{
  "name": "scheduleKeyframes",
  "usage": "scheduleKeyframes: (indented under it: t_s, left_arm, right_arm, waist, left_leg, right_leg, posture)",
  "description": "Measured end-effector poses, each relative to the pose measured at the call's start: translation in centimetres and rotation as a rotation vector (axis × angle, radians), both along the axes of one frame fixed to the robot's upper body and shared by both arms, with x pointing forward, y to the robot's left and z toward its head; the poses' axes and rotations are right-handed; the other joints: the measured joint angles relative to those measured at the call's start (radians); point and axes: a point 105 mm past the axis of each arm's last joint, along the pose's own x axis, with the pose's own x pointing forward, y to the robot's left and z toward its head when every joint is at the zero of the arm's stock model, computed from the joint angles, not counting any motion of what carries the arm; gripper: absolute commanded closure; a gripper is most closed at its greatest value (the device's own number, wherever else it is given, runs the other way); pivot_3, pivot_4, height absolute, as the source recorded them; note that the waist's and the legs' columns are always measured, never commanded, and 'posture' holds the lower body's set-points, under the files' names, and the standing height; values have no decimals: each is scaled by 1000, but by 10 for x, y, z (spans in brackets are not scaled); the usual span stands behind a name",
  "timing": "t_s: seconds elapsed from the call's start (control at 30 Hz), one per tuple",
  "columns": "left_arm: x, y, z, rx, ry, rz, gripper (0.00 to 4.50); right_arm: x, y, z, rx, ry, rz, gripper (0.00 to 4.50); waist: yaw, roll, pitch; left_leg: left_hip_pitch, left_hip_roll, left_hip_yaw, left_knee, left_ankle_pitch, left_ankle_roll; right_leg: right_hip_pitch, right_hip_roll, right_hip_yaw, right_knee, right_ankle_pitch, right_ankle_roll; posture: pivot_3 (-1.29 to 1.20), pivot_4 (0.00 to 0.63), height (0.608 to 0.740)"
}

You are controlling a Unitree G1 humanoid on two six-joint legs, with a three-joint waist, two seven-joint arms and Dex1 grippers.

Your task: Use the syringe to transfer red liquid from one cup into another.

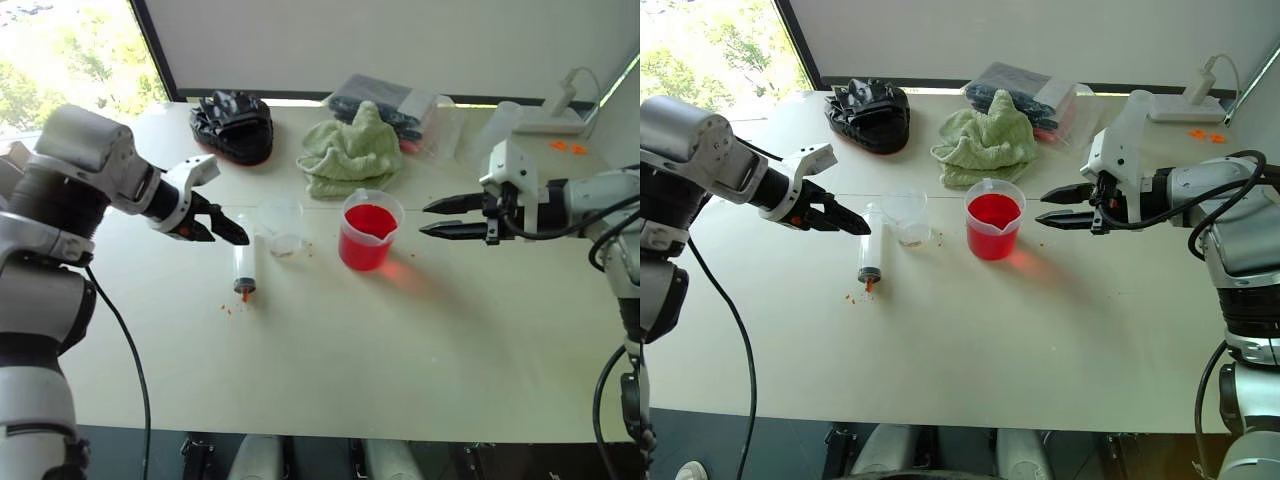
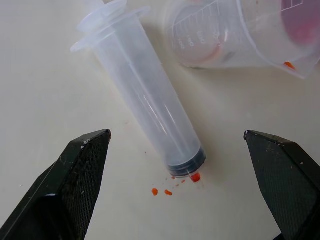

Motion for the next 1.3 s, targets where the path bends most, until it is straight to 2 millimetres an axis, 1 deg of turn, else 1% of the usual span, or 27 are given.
scheduleKeyframes:
  t_s: [0.37,0.47,0.7,0.9,1.07,1.2,1.3]
  left_arm:
    - [5,1,-19,85,31,81,33]
    - [7,-5,-26,97,51,94,33]
    - [9,-11,-32,122,61,113,33]
    - [14,-10,-36,143,68,185,33]
    - [17,-9,-36,157,55,222,33]
    - [16,-1,-47,180,72,267,33]
    - [16,3,-47,193,64,296,33]
  right_arm:
    - [0,0,0,-1,5,-5,2724]
    - [-1,1,0,-2,4,-4,2724]
    - [-3,3,0,0,4,-4,2724]
    - [-4,0,-2,4,15,-24,2724]
    - [-4,0,-3,4,10,-28,2724]
    - [-6,1,-3,7,7,-26,2724]
    - [-6,1,-3,9,8,-25,2724]
  waist:
    - [-1,0,0]
    - [2,0,0]
    - [1,0,0]
    - [1,0,0]
    - [0,0,0]
    - [0,0,0]
    - [0,0,0]
  left_leg:
    - [0,0,0,0,0,0]
    - [-1,0,0,1,0,0]
    - [-1,0,0,1,0,0]
    - [-2,-1,0,1,0,0]
    - [-2,-1,0,1,0,-1]
    - [-2,0,0,1,1,-1]
    - [-2,-1,0,1,1,-1]
  right_leg:
    - [-1,0,0,0,0,0]
    - [-1,0,0,0,0,0]
    - [-1,0,0,0,0,0]
    - [-2,0,0,0,0,0]
    - [-2,0,0,0,0,0]
    - [-3,0,0,0,0,0]
    - [-2,0,0,0,0,0]
  posture:
    - [0,150,711]
    - [0,150,711]
    - [0,150,711]
    - [0,150,711]
    - [0,150,711]
    - [0,150,711]
    - [0,150,711]
